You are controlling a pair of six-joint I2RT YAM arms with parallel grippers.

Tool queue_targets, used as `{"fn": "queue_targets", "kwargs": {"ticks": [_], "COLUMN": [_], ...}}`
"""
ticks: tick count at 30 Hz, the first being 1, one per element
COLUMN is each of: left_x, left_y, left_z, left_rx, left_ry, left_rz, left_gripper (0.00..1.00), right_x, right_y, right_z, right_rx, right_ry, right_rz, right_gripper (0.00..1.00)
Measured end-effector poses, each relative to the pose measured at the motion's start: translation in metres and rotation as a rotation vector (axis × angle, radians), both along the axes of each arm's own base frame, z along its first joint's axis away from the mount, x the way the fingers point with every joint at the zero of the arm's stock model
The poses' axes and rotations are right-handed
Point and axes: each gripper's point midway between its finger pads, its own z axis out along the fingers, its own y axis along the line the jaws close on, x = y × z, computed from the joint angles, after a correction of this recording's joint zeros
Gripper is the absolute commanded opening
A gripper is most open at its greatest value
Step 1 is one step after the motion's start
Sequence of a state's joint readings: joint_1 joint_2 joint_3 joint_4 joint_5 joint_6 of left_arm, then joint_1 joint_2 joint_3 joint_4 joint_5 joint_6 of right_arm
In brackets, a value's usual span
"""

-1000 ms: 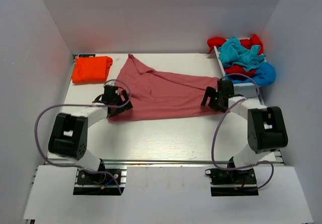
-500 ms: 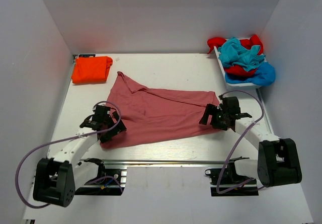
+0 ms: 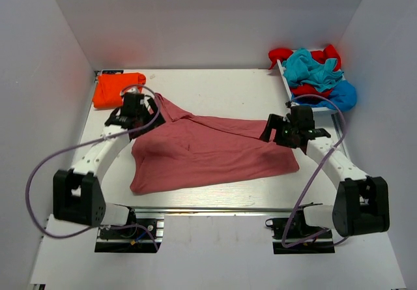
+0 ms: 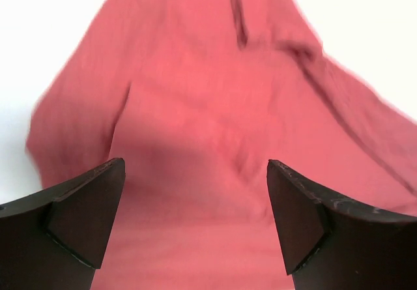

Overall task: Fold and stack the t-shirts
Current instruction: Grap the side of the flattened tshirt furthest away from the robot with both arms

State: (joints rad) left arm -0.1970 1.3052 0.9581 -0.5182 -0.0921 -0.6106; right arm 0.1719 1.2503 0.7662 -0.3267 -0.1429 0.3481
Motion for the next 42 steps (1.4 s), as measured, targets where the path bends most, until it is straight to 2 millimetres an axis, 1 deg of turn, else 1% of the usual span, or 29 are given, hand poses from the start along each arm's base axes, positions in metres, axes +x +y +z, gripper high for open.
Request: {"fn": "queue_targets", "kwargs": {"ticks": [2,3,8,10,12,16,19,21,24,27,31,34,36,38,41,42], "left_x": [0.027,0.040,0.101,0.121,0.135,0.148,0.154,0.158,0.171,0.190,0.207,0.213,0.217,0.222,0.231,0.234], "left_y": [0.001,0.002,0.006,0.009,0.011,0.015,0.018,0.019,0.018,0.015,0.016,0.016,0.015,0.013,0.010,0.009], "left_z": [0.001,-0.001,-0.022,-0.032,-0.043,-0.062,-0.069,-0.069,-0.063,-0.058,-0.065,-0.078,-0.085,-0.090,-0.095,-0.096], "left_rx": [0.031,0.047,0.095,0.097,0.092,0.082,0.077,0.073,0.069,0.065,0.067,0.068,0.068,0.065,0.055,0.052], "left_ry": [-0.004,-0.005,0.027,0.034,0.042,0.062,0.058,0.044,0.010,-0.031,-0.047,-0.034,-0.028,-0.027,-0.034,-0.037], "left_rz": [0.004,0.009,0.017,0.018,0.014,0.002,-0.007,-0.015,-0.029,-0.039,-0.047,-0.050,-0.053,-0.058,-0.068,-0.070], "left_gripper": [1.00,1.00,1.00,1.00,1.00,1.00,1.00,1.00,1.00,1.00,1.00,1.00,1.00,1.00,1.00,1.00], "right_x": [0.017,0.024,0.053,0.063,0.072,0.076,0.075,0.073,0.073,0.074,0.078,0.084,0.086,0.088,0.091,0.092], "right_y": [-0.001,-0.001,-0.007,-0.010,-0.013,-0.018,-0.020,-0.019,-0.015,-0.010,0.000,0.005,0.006,0.007,0.008,0.008], "right_z": [0.005,0.004,-0.011,-0.018,-0.024,-0.042,-0.054,-0.058,-0.059,-0.057,-0.054,-0.054,-0.054,-0.053,-0.052,-0.052], "right_rx": [-0.012,-0.020,-0.073,-0.098,-0.116,-0.138,-0.144,-0.141,-0.125,-0.096,-0.049,-0.030,-0.025,-0.019,-0.012,-0.010], "right_ry": [-0.020,-0.021,0.018,0.035,0.048,0.093,0.126,0.142,0.148,0.139,0.129,0.121,0.114,0.111,0.105,0.103], "right_rz": [-0.014,-0.021,-0.062,-0.079,-0.095,-0.114,-0.118,-0.116,-0.105,-0.087,-0.055,-0.044,-0.042,-0.047,-0.050,-0.052], "right_gripper": [0.90,0.90,0.90,0.90,0.90,0.90,0.90,0.90,0.89,0.88,0.86,0.77,0.63,0.53,0.51,0.45]}}
